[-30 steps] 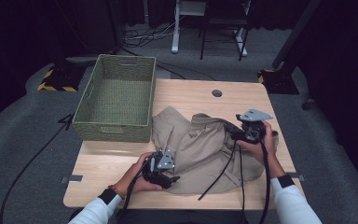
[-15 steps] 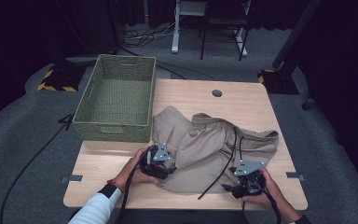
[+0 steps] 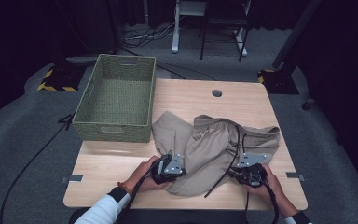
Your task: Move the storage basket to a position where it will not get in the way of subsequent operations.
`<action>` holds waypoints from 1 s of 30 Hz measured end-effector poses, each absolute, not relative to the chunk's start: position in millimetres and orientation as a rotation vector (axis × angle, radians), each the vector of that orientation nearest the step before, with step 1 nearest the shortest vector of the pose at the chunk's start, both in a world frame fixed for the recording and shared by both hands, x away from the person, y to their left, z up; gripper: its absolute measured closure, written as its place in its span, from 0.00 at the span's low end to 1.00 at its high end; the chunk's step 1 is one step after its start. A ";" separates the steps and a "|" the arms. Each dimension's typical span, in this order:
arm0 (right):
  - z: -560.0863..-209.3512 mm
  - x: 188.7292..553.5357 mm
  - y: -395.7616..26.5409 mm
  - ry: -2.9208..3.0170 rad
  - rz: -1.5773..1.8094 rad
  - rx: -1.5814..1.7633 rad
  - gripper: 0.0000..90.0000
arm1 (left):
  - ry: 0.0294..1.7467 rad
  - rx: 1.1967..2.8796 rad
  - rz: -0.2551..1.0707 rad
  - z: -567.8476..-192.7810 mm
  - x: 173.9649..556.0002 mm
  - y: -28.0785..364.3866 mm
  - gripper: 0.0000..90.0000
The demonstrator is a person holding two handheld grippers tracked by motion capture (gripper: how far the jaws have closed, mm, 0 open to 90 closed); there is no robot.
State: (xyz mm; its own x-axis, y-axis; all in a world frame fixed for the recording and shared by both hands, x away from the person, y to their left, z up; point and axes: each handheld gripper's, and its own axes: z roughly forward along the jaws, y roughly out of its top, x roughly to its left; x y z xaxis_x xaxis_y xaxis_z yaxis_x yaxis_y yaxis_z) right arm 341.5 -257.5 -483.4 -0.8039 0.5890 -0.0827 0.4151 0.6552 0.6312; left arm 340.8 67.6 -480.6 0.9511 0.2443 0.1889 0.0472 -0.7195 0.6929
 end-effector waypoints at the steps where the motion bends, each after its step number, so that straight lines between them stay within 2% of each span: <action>1: -482.0 342.3 -258.7 2.583 0.876 0.811 0.89 | 0.193 2.325 0.401 -470.7 338.2 66.2 0.98; 6: -455.8 346.9 -275.3 2.453 0.943 0.848 0.90 | 0.283 2.110 0.497 -423.5 342.7 79.0 0.98; 11: -432.4 347.4 -301.3 2.321 1.023 0.914 0.91 | 0.413 2.040 0.520 -405.9 354.7 94.4 0.98; 15: -427.4 353.3 -325.8 2.234 1.011 1.028 0.92 | 0.589 2.033 0.517 -410.2 369.3 105.5 0.98; 22: -449.3 372.2 -355.8 2.256 0.895 1.250 0.92 | 0.736 2.192 0.520 -438.3 379.8 115.0 0.98; 24: -456.7 375.7 -357.4 2.321 0.830 1.267 0.90 | 0.761 2.200 0.496 -445.4 378.2 117.1 0.98; 25: -459.6 375.7 -357.2 2.320 0.810 1.271 0.83 | 0.757 2.208 0.488 -448.2 376.5 117.2 0.97; 27: -457.8 374.7 -355.2 2.300 0.783 1.245 0.66 | 0.788 2.208 0.504 -449.7 372.6 116.7 0.75; 28: -453.0 373.4 -354.6 2.280 0.806 1.245 0.62 | 0.761 2.187 0.455 -448.1 369.9 117.8 0.57; 30: -443.5 369.8 -353.9 2.251 0.889 1.219 0.55 | 0.685 2.136 0.429 -442.3 361.7 120.1 0.49</action>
